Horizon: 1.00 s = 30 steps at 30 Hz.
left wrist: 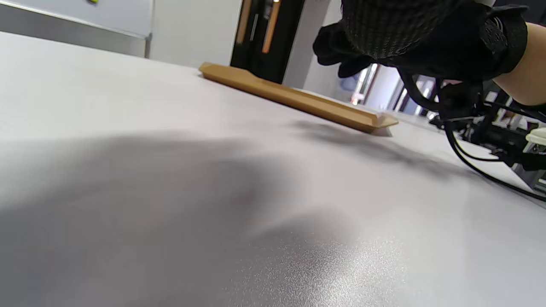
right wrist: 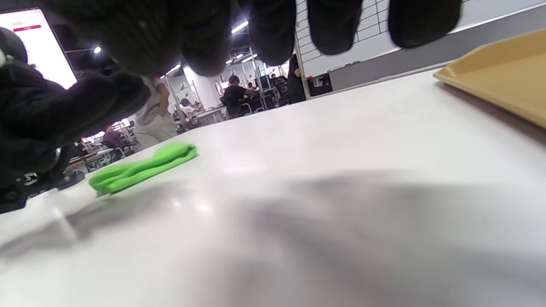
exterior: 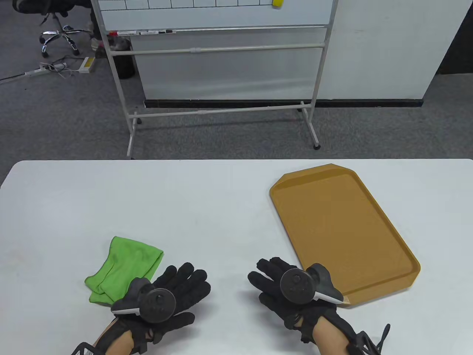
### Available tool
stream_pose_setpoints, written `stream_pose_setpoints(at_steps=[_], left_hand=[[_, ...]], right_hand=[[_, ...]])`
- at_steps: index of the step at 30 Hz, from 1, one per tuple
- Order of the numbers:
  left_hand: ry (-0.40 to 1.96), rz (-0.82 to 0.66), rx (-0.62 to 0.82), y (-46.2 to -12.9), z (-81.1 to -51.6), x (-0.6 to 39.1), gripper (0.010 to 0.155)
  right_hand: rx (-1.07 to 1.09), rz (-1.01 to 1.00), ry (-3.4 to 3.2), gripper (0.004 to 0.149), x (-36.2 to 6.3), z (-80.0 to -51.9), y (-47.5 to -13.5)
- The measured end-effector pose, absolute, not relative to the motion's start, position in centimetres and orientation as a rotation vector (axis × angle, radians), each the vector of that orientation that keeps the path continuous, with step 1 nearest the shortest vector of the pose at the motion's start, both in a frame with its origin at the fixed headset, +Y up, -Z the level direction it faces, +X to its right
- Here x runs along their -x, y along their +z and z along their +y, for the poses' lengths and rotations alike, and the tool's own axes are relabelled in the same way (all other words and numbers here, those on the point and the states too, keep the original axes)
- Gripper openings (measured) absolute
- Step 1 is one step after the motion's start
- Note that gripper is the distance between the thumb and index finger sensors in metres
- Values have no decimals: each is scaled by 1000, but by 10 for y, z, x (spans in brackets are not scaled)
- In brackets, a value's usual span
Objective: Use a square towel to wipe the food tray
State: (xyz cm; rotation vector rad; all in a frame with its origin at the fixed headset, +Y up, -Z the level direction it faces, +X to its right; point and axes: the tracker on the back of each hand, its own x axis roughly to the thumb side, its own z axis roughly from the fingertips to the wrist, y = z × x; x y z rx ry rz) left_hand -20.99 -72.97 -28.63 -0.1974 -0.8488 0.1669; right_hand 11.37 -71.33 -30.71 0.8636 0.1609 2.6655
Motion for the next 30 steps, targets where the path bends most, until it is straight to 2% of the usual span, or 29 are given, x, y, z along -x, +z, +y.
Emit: stream_pose_setpoints(at_steps=[25, 30], left_hand=[[168, -846, 197, -288, -730, 215, 74], [176, -840, 198, -288, -729, 216, 74]], right_hand=[[-883, 220, 2669, 60, -105, -719, -306], [-796, 210, 2735, 60, -108, -718, -308]])
